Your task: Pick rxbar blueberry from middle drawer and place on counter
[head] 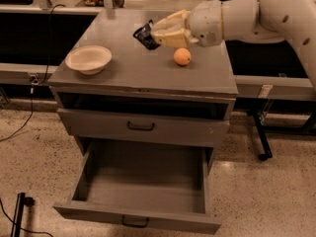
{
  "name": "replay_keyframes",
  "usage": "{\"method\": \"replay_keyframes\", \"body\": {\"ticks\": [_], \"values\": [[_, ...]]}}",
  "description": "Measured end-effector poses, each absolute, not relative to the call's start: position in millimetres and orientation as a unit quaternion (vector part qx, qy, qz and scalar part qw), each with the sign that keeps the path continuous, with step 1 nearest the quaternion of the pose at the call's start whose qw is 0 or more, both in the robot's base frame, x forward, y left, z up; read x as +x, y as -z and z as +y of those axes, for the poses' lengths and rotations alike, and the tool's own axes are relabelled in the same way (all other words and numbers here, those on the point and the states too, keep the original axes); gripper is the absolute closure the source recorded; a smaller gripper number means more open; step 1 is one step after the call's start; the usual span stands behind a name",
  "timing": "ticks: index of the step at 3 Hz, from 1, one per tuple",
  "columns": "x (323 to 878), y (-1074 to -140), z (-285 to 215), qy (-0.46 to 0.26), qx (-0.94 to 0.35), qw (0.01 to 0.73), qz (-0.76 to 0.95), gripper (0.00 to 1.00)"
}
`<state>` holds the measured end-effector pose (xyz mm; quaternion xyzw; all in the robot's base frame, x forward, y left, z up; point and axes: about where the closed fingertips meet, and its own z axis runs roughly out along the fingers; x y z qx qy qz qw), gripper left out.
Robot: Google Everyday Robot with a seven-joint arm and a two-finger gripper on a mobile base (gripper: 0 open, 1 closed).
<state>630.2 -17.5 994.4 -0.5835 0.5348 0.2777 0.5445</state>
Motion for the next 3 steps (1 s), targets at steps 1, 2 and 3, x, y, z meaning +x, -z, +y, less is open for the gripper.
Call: {"method": "replay_keyframes", "body": {"ticks": [1, 2, 3], "values": [[675.5, -978.9, -10.4, -0.272, -0.546, 0.551, 0.57, 1.0], [709.9, -950.1, -7.7, -0.266, -0.509, 0.56, 0.597, 1.0], [724.9, -899.8, -2.0, -0.275, -0.482, 0.558, 0.617, 1.0]]}}
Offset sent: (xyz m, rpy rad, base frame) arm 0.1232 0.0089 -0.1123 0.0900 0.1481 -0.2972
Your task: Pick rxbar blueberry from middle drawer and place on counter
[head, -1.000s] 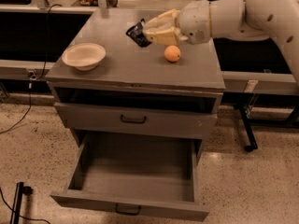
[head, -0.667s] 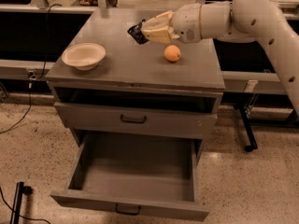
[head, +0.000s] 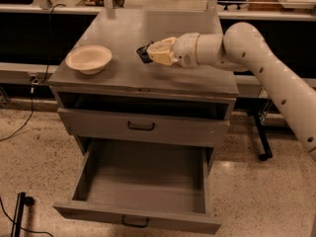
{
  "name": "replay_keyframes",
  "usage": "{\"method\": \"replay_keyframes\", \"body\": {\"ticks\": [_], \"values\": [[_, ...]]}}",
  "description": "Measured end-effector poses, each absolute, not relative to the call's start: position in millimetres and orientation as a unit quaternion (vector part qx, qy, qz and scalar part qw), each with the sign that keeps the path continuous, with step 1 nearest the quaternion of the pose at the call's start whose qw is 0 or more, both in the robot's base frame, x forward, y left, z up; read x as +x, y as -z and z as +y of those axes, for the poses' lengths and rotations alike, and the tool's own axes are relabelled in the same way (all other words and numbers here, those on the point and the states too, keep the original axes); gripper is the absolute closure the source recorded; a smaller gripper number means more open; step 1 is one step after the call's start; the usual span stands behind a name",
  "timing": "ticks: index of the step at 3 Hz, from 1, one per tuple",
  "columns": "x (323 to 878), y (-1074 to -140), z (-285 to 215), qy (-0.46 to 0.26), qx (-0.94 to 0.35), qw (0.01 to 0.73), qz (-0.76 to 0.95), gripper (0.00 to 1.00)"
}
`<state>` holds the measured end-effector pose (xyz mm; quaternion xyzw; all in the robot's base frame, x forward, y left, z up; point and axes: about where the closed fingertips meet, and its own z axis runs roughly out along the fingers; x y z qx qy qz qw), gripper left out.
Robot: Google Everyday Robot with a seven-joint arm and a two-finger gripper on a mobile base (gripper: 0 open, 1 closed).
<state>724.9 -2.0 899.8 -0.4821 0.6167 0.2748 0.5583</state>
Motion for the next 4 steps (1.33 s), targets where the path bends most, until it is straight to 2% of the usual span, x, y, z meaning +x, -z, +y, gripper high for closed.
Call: {"method": "replay_keyframes", "body": {"ticks": [1, 3, 4], "values": [[726.2, -896.2, 1.1, -0.276, -0.48, 0.558, 0.618, 0.83], [725.4, -895.0, 7.7, -0.28, -0.483, 0.556, 0.616, 0.36], [722.6, -897.6, 10.9, -0.278, -0.487, 0.556, 0.613, 0.06]]}}
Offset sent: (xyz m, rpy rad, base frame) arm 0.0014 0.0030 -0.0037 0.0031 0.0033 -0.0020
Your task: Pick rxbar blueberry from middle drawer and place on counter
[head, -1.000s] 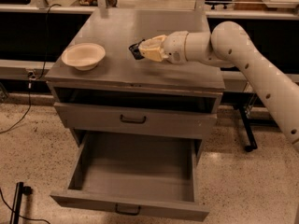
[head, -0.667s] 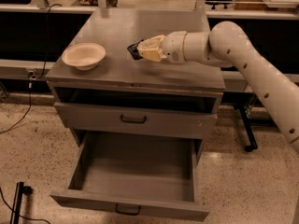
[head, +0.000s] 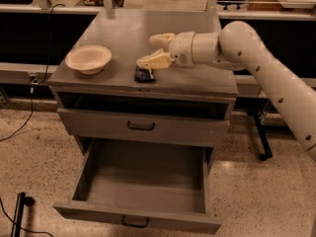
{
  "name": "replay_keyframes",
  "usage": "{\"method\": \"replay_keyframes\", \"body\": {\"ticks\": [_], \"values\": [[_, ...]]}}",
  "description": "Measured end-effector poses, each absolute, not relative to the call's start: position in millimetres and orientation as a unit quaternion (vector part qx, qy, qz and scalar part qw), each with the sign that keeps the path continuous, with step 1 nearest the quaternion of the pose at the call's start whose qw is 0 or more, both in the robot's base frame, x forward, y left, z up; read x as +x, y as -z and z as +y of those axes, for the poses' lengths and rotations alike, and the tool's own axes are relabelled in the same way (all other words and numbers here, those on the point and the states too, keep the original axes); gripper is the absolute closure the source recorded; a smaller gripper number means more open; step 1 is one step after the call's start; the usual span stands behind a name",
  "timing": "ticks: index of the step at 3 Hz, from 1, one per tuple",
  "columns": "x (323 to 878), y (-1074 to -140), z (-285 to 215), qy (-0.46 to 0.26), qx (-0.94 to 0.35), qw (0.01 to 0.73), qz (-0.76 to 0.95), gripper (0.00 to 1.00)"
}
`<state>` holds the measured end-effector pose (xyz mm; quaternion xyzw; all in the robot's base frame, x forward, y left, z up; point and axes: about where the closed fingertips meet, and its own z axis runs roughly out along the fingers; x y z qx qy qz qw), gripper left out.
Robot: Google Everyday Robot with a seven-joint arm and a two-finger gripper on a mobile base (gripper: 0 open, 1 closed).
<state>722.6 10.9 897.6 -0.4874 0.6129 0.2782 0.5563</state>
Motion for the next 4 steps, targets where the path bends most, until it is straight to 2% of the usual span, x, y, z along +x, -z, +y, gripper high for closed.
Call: {"method": "replay_keyframes", "body": {"ticks": [1, 3, 4], "values": [[714.8, -907.8, 11.2, -0.268, -0.497, 0.559, 0.607, 0.0], [690.8, -938.4, -26.5, -0.224, -0.505, 0.591, 0.588, 0.0], [690.9, -937.6, -23.8, -0.223, -0.508, 0.59, 0.587, 0.0]]}}
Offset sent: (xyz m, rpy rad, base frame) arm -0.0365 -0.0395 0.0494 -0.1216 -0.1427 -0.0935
